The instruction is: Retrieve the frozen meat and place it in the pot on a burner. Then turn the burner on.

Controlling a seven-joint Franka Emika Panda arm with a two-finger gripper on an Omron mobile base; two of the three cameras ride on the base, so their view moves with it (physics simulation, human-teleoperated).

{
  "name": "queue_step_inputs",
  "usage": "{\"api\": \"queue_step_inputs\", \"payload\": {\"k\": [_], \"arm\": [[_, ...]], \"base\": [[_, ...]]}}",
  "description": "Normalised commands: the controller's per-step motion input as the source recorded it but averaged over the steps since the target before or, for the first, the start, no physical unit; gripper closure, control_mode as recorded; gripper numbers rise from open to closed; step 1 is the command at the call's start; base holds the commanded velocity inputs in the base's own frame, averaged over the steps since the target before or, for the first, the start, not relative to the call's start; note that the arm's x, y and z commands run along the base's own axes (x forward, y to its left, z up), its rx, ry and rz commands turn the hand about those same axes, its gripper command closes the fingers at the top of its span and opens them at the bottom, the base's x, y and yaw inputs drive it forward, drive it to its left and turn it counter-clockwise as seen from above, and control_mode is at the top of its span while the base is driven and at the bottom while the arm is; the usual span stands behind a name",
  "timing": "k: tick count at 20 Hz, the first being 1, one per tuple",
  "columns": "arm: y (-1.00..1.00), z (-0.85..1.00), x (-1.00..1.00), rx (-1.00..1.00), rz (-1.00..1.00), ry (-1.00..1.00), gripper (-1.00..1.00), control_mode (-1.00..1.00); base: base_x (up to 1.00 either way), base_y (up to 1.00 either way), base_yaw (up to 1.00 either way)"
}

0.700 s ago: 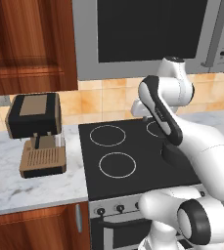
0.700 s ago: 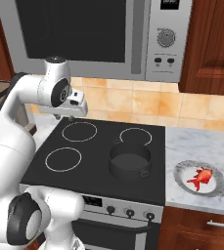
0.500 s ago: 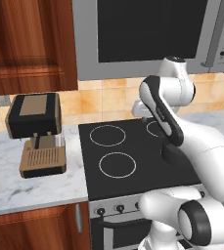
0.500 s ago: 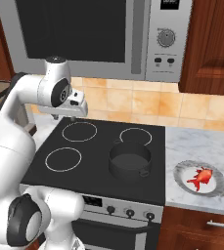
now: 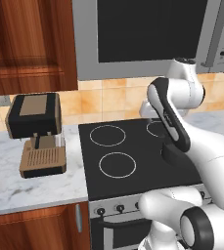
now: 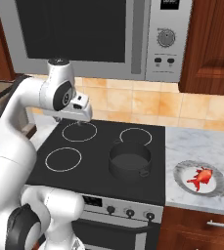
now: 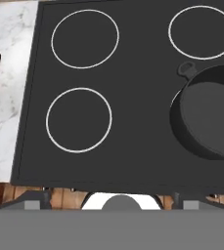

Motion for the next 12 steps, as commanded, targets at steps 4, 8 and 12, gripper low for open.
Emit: {"api": "queue_step_inputs", "payload": {"k": [4,8,12], "arm": [[-0.37,-0.02,-0.1,0.0,-0.06,0.01,-1.0,-1.0],[-0.78,-0.07,-0.01,0.0,-0.04,0.02,-1.0,-1.0],[-1.0,-0.09,0.0,0.0,-0.05,0.02,-1.0,-1.0]], "base": [[0.0,0.0,0.0],[0.0,0.0,0.0],[0.0,0.0,0.0]]}}
